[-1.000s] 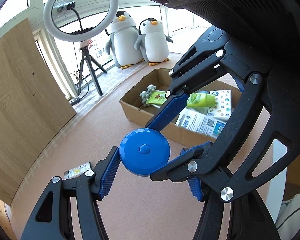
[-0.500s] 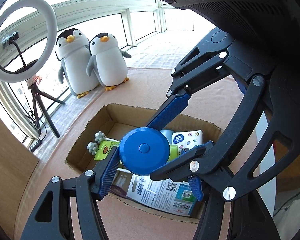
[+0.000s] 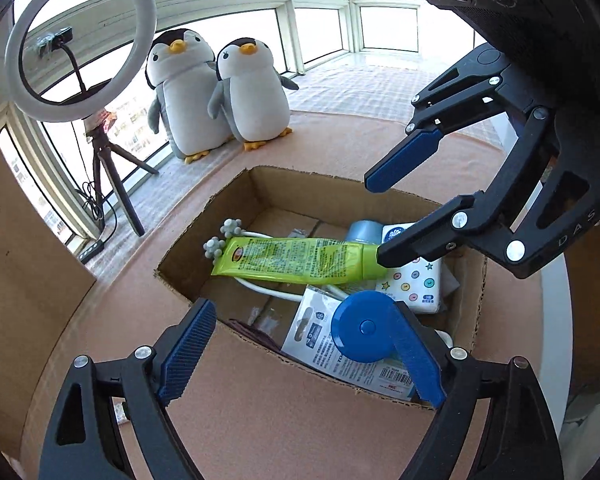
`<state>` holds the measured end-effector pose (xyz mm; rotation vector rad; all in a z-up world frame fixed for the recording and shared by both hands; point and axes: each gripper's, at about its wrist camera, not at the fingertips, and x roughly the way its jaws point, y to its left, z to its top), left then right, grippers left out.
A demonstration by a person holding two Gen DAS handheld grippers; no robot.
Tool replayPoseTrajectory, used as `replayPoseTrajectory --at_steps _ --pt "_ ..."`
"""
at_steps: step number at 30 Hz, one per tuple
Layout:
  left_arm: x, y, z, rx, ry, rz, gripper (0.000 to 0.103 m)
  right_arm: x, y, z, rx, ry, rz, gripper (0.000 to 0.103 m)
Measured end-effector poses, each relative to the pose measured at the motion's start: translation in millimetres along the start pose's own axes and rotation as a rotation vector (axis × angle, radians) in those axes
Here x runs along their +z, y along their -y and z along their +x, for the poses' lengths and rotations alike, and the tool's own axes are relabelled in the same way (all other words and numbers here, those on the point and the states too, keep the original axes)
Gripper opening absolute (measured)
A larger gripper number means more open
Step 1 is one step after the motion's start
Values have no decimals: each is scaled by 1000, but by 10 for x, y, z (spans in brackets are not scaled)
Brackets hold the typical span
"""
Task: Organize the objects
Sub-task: 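Carry the tape measure over the box and open the right gripper, then move the right gripper to the white patterned lighter and grasp it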
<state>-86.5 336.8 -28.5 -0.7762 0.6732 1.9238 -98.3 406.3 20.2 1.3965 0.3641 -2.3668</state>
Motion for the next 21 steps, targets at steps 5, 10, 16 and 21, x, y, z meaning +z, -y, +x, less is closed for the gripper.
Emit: replayPoseTrajectory --at_steps 5,10,16,21 --pt "-276 -246 -167 53 -7 -71 90 108 -70 7 -12 14 -18 47" --pt "-689 -526 -412 109 -25 -135 91 319 -289 92 15 24 -61 48" --pt "-1351 -929 -782 205 -53 -271 92 680 -770 335 58 25 -141 48" --pt "-1942 -1221 -1082 231 -74 -425 93 964 -1183 714 68 -9 -213 48"
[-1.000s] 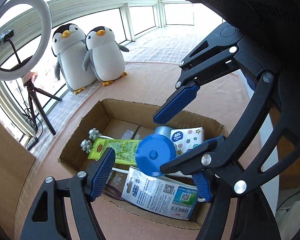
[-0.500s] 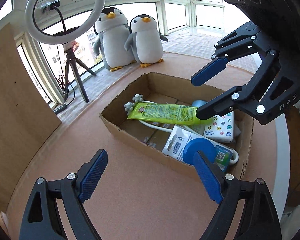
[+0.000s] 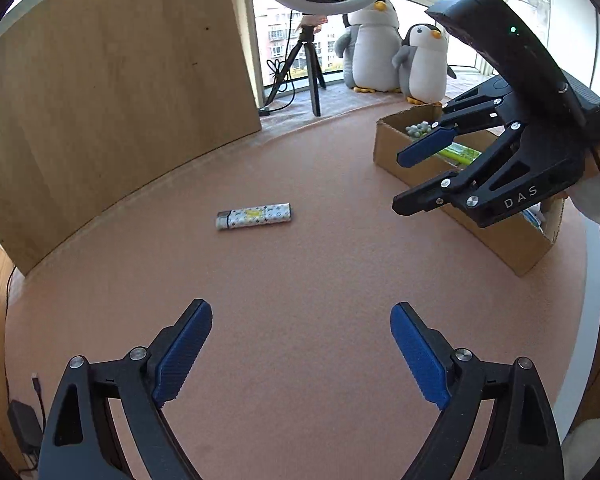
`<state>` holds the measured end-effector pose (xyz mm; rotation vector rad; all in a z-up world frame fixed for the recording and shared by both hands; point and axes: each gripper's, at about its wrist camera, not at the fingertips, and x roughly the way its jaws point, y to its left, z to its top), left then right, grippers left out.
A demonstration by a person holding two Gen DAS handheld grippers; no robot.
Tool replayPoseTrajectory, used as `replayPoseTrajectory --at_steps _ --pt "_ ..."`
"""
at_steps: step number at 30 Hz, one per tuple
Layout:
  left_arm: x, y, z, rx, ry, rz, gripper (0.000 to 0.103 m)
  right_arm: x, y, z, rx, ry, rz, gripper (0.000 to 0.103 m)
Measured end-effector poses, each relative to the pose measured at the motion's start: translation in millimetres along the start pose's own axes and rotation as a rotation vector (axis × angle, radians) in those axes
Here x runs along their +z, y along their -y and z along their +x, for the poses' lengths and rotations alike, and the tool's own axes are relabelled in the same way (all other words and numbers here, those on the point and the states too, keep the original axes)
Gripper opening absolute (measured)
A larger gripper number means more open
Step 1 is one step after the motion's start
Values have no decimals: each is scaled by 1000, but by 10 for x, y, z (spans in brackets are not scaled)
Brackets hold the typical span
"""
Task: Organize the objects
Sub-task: 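Move the right gripper to the white patterned lighter and grasp it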
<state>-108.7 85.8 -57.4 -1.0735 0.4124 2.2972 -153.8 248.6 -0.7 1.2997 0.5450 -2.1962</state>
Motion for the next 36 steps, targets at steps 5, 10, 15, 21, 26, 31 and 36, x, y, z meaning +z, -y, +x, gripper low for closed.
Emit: replayPoseTrajectory --at_steps 5,10,15,21,26,31,36 --pt "-384 -421 -110 79 -32 -139 94 292 -241 592 10 -60 -11 48" --pt "-724 -691 -121 89 -78 -323 94 555 -357 1153 -28 -85 -75 48" --pt "-900 -800 -134 84 -93 -384 94 770 -251 1272 -9 -76 -80 51" --pt "-873 -888 -148 89 -86 -420 95 833 -207 1294 78 -83 -34 26" --pt "-873 -946 -130 105 -106 -480 95 767 -395 1230 46 -70 -52 21" --pt "-946 -1041 -105 89 -136 -585 95 568 -696 1110 62 -51 -33 20" --pt "-917 -1112 60 48 -193 -703 95 247 -1114 923 51 -29 18 21"
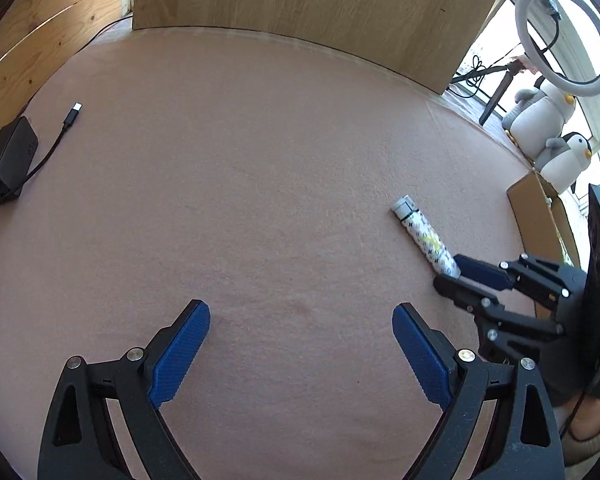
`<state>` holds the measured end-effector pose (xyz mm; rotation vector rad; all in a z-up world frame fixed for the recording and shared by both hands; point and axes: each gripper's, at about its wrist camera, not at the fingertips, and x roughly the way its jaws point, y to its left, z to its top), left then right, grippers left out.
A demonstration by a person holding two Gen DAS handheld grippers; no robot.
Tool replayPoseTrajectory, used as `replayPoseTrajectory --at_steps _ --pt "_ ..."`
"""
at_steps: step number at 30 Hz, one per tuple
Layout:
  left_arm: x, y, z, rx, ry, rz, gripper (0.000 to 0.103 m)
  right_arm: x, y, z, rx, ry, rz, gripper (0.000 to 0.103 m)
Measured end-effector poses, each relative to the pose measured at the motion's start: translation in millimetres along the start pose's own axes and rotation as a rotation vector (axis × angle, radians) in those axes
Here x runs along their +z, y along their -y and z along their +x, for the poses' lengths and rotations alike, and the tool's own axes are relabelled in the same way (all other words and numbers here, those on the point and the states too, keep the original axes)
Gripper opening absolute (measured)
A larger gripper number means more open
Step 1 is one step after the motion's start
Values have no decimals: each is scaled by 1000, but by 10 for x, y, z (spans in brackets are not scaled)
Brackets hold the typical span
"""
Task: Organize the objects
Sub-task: 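Move the right gripper to the white patterned lighter and grasp it, then close the left gripper on the lighter while the right gripper keeps holding it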
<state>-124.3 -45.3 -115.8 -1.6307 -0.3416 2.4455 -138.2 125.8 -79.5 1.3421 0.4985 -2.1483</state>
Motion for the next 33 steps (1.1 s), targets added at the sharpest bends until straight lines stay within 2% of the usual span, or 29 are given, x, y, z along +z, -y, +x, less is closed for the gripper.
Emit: replayPoseTrajectory --at_steps 4,9,14,21,23,27,30,32,33 --pt "45 129 73 -53 -22 -1 95 -294 -355 -140 1 24 44 21" --pt "25 255 60 4 21 100 95 -644 -671 -304 -1 66 69 21" --pt "9 328 117 21 -53 53 95 -886 -756 -425 -21 70 80 21" --pt "-76 645 181 -54 -157 10 92 -969 -869 -454 -95 107 118 21" --pt "-83 738 224 -65 -195 7 76 -968 -896 -450 -113 119 132 21" --pt "-87 910 276 -46 -231 33 75 -987 -924 -445 -128 138 172 21" --pt "-116 1034 315 -6 -244 67 69 -995 -937 -450 -121 146 180 21" --pt "-121 1124 325 32 -245 96 48 -1001 -949 -455 -115 148 184 21" --pt "-121 1160 330 41 -246 104 42 -1005 -960 -456 -111 148 186 21"
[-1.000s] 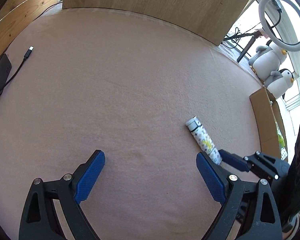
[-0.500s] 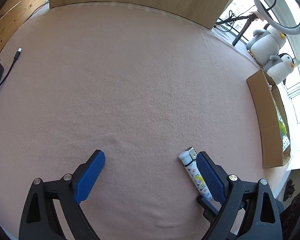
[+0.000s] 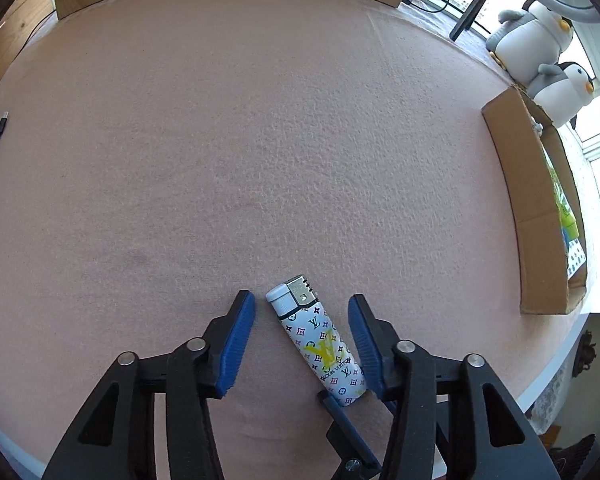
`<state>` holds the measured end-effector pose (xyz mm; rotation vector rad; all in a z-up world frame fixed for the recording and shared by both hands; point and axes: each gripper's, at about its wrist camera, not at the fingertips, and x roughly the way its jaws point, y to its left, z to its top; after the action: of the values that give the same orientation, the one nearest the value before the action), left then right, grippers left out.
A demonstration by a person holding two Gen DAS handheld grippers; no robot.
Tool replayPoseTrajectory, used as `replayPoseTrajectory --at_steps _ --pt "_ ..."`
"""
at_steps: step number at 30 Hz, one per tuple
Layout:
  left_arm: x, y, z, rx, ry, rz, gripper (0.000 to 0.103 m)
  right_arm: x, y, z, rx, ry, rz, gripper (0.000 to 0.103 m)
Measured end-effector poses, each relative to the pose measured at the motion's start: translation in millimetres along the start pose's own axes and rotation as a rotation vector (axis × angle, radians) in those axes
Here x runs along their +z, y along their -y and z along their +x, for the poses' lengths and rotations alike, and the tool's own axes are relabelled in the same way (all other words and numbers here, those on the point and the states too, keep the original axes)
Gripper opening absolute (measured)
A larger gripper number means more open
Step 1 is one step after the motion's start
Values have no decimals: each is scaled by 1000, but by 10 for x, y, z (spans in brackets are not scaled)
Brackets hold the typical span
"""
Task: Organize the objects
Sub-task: 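Close the left gripper on the lighter while the right gripper keeps holding it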
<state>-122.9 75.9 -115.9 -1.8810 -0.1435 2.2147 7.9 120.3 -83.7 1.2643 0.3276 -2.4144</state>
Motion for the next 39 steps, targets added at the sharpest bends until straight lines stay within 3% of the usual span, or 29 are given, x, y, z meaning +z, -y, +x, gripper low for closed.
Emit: replayPoseTrajectory --at_steps 1,2,12,14,23,33,39 --pt "18 46 -1 5 0 0 35 2 -8 0 3 -2 3 21" --pt "19 65 -3 5 3 -1 33 2 -17 -3 4 -3 11 21" --pt "-21 235 20 3 3 31 36 54 166 55 63 14 79 21" --pt "-26 269 12 18 17 35 29 62 185 61 71 15 87 21" --pt "-83 445 -9 56 35 86 26 46 238 55 107 21 93 24" --pt "-138 458 -102 -27 45 53 22 23 263 63 110 28 86 20" --pt "-197 310 -215 -40 48 47 22 15 312 56 106 34 87 20"
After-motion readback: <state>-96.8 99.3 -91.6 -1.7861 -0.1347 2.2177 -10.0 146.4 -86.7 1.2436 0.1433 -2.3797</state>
